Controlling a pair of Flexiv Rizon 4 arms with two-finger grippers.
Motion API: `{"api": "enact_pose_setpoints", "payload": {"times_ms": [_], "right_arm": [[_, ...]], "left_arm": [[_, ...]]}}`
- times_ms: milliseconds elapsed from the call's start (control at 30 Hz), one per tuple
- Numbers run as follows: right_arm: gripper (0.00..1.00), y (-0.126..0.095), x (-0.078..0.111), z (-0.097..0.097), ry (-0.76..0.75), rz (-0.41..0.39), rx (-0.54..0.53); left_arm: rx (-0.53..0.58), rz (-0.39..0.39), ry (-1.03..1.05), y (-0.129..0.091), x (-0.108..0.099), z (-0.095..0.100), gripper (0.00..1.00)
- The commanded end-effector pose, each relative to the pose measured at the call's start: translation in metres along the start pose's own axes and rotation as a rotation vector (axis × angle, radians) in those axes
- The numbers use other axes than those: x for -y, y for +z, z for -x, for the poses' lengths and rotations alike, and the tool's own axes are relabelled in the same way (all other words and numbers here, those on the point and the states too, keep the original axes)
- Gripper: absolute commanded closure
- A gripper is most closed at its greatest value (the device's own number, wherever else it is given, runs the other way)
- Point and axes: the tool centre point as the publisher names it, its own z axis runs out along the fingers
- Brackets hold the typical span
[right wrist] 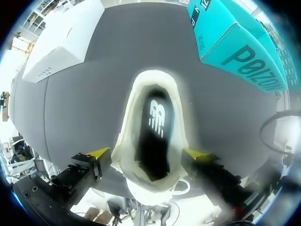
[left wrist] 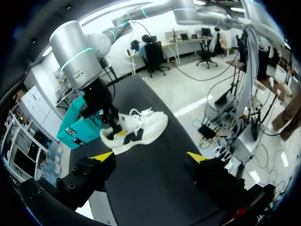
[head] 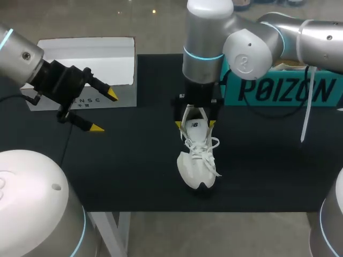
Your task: Take the shoe out of the shoebox, open the shoe tongue, remove and reinsert the insole, then place the shoe into the shoebox
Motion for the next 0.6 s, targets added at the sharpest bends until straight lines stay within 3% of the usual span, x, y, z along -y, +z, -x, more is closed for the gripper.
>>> {"api": "enact_pose_setpoints", "payload": {"times_ms": [33,400,567,600], "right_arm": [[0.00,-0.012,0.002,-0.001,-0.005,0.024,0.014],[0.00,-0.053,0.009,0.008,-0.021,0.100,0.067],[0.00,-0.051,0.026,0.012,-0.022,0.066,0.054],[0.24,-0.049,0.030,0.013,-0.021,0.058,0.048]], "left_arm": [[-0.002,0.003,0.000,0.000,0.000,0.000,0.00],[-0.002,0.003,0.000,0.000,0.000,0.000,0.00],[-0.002,0.003,0.000,0.000,0.000,0.000,0.00],[-0.002,0.003,0.000,0.000,0.000,0.000,0.00]]}}
